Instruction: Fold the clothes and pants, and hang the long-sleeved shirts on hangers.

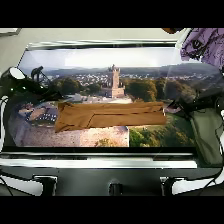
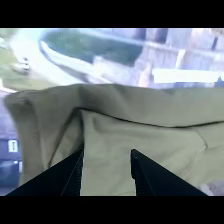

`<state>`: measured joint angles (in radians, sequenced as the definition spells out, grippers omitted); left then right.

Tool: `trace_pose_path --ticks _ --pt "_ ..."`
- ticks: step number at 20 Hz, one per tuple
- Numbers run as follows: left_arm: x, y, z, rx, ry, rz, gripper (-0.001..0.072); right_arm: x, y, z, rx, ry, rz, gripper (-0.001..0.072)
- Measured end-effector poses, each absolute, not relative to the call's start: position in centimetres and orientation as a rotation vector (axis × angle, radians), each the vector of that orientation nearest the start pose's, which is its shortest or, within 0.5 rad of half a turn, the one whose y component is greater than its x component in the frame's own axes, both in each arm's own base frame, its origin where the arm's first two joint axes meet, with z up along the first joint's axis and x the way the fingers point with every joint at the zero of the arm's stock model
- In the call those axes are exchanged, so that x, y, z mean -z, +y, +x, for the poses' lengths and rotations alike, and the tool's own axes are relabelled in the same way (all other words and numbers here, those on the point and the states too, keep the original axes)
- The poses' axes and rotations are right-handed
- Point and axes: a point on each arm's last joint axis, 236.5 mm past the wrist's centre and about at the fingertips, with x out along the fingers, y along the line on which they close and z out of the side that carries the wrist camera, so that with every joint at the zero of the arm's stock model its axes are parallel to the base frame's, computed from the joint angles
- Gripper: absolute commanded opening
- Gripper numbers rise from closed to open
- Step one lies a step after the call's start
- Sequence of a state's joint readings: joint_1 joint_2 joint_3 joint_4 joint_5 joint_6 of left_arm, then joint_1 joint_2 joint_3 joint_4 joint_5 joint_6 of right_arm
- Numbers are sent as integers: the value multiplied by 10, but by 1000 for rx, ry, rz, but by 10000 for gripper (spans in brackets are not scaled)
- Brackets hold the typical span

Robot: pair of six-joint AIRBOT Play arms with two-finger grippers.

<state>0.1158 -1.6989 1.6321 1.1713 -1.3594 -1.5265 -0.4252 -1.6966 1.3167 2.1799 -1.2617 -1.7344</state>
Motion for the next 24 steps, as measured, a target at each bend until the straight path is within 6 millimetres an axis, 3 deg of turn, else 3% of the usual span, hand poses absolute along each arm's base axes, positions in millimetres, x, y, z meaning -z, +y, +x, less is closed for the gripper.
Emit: trace_pose_path --ticks 3,5,6,8,9,10,11,13,15,17,20,24 --pt "-23 -25 469 154 1328 -353 347 85 -28 418 -190 1426 862 603" --pt "-36 -19 469 128 1301 -337 347 91 -6 423 -254 1435 897 512" --pt "-41 -17 469 121 1290 -330 347 95 3 425 -272 1437 888 414" --pt "-47 -16 469 110 1276 -326 343 103 18 433 -284 1430 856 96" --pt "-49 -17 469 106 1272 -323 276 105 24 436 -286 1423 835 32" --pt "-50 -21 471 111 1265 -318 114 104 28 439 -288 1414 820 31" --pt "-51 -27 473 117 1255 -312 21 101 29 441 -279 1405 804 31" --pt "-47 -46 480 139 1241 -298 20 82 26 445 -237 1376 782 31" --pt "-35 -79 486 181 1245 -297 20 56 18 443 -183 1355 745 31" --pt "-16 -125 488 241 1269 -323 19 24 5 438 -111 1328 696 31" --pt "13 -212 480 372 1314 -375 19 -28 -16 428 -1 1269 630 31" --pt "36 -337 450 555 1338 -462 18 -93 -30 410 100 1197 610 30"
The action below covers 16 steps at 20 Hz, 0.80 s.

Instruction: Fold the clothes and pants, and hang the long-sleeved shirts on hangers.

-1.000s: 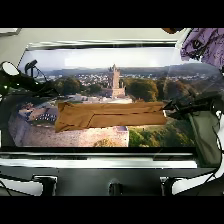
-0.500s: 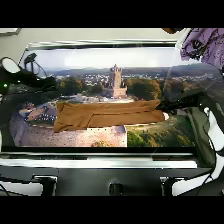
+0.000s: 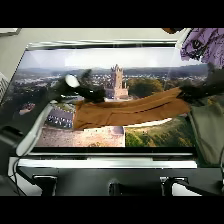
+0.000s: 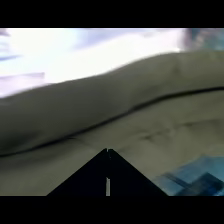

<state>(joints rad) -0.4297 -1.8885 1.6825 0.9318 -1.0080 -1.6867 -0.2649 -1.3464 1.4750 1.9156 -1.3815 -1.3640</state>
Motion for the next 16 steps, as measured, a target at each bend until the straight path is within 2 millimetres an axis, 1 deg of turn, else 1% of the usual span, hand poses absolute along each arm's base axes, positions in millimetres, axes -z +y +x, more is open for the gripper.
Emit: trace_pose_path --ticks 2,4,6,8,10,12,14,16 --pt "41 -392 431 626 1337 -510 17 -117 -32 400 130 1166 616 30" --pt "43 -439 413 685 1330 -563 17 -136 -33 391 156 1136 629 30" --pt "46 -479 395 730 1333 -606 17 -148 -33 383 183 1121 645 30" --pt "51 -511 381 764 1339 -655 17 -155 -34 375 202 1114 655 30" --pt "55 -540 370 791 1352 -711 18 -161 -33 368 214 1112 664 30" --pt "58 -562 361 817 1363 -757 17 -164 -34 364 227 1107 671 30" --pt "57 -575 359 835 1363 -788 17 -166 -36 361 242 1103 671 30" --pt "52 -579 359 854 1371 -805 15 -167 -40 360 267 1096 671 29"
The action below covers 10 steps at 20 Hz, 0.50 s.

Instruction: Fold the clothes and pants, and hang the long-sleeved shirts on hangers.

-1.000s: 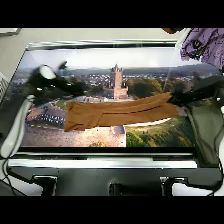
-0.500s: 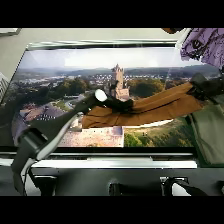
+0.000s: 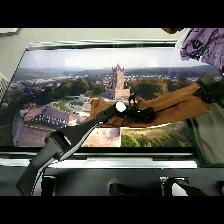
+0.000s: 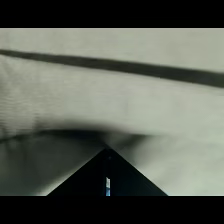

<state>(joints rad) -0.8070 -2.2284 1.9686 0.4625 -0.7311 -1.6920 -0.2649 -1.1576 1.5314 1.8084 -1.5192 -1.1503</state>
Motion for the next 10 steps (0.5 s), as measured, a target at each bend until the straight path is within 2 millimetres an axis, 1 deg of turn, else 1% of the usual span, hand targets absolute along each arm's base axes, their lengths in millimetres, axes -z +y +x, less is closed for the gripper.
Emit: trace_pose_path --ticks 2,3,4,5,6,8,10 --pt "46 -568 364 869 1393 -798 14 -168 -45 362 284 1079 669 29" --pt "40 -558 370 876 1398 -773 15 -169 -46 363 292 1070 672 29" --pt "35 -544 376 875 1401 -733 15 -170 -46 365 298 1061 682 29" --pt "30 -524 386 858 1399 -677 15 -171 -46 366 298 1052 695 29" --pt "24 -500 398 825 1394 -620 16 -173 -43 369 293 1042 716 29" --pt "4 -442 429 743 1353 -510 17 -176 -32 375 271 1026 753 29" --pt "-21 -377 456 644 1315 -427 18 -178 -11 381 239 1026 778 29"
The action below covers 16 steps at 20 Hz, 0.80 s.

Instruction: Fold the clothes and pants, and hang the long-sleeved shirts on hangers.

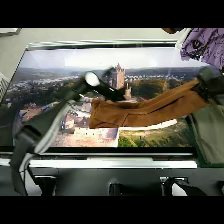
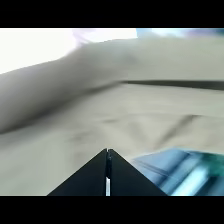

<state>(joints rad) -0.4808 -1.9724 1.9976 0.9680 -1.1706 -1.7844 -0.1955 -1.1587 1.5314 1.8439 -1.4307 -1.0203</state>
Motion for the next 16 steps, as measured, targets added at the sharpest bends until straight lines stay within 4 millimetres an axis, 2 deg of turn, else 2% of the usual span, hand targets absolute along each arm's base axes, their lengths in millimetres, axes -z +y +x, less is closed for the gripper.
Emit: trace_pose_path --ticks 3,7,11,14,16 --pt "-66 -276 484 503 1248 -365 19 -175 36 392 184 1045 800 29" --pt "-114 -173 491 363 1192 -363 19 -157 124 409 108 1078 812 29" --pt "-140 -112 485 282 1162 -372 19 -127 215 423 38 1103 853 29" --pt "-147 -91 480 258 1159 -372 20 -98 273 427 5 1129 891 29" --pt "-148 -83 479 246 1158 -373 19 -79 303 426 -9 1149 911 29"
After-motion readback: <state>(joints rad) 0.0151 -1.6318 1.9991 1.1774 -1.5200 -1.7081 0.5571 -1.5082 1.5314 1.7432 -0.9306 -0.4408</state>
